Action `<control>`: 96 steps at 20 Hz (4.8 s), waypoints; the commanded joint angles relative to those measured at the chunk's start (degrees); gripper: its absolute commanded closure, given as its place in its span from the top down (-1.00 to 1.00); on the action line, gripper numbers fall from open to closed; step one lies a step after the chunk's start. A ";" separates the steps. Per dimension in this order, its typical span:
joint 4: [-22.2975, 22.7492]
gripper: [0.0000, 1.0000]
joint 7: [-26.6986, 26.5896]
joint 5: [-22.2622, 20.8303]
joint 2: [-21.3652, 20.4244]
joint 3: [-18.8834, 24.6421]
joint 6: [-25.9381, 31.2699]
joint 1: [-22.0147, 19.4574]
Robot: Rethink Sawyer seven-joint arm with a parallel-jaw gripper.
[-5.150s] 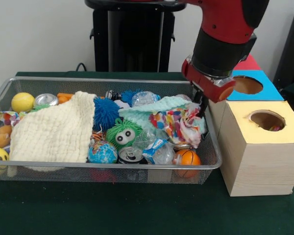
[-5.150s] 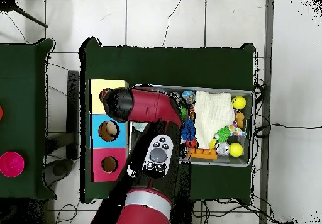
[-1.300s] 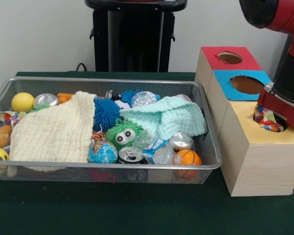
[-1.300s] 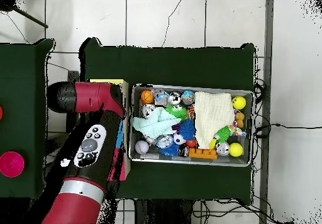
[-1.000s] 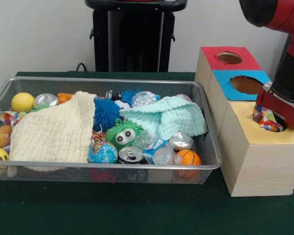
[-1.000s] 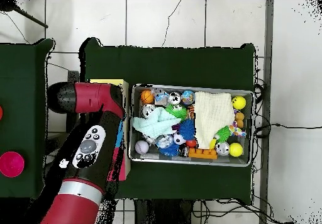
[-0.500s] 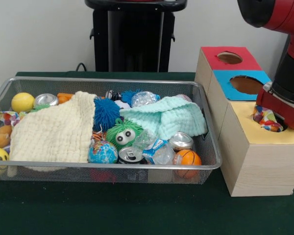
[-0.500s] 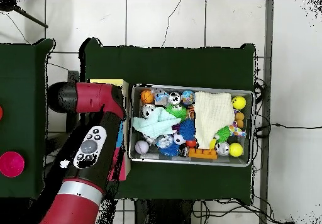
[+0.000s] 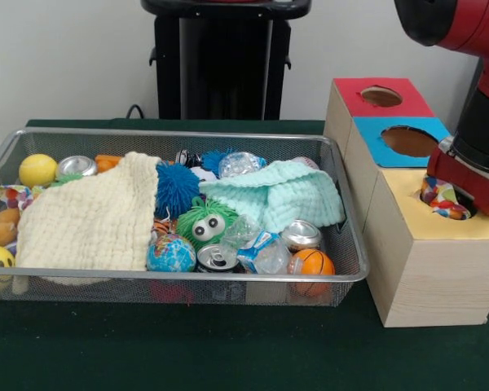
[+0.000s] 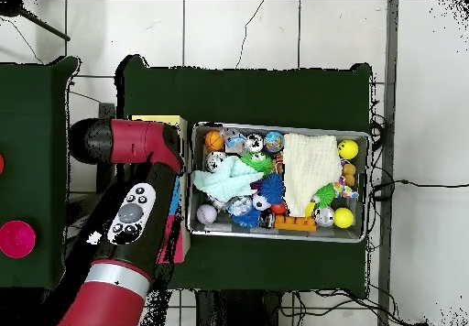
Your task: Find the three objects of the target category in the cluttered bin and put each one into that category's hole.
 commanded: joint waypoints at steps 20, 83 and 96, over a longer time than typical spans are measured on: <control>-0.53 -1.00 1.93 -3.84 -11.26 2.25 25.20 -6.17; -12.97 1.00 -2.43 -8.24 -2.65 8.32 25.36 -15.99; -19.48 1.00 -4.03 -8.56 2.44 9.39 24.61 -17.67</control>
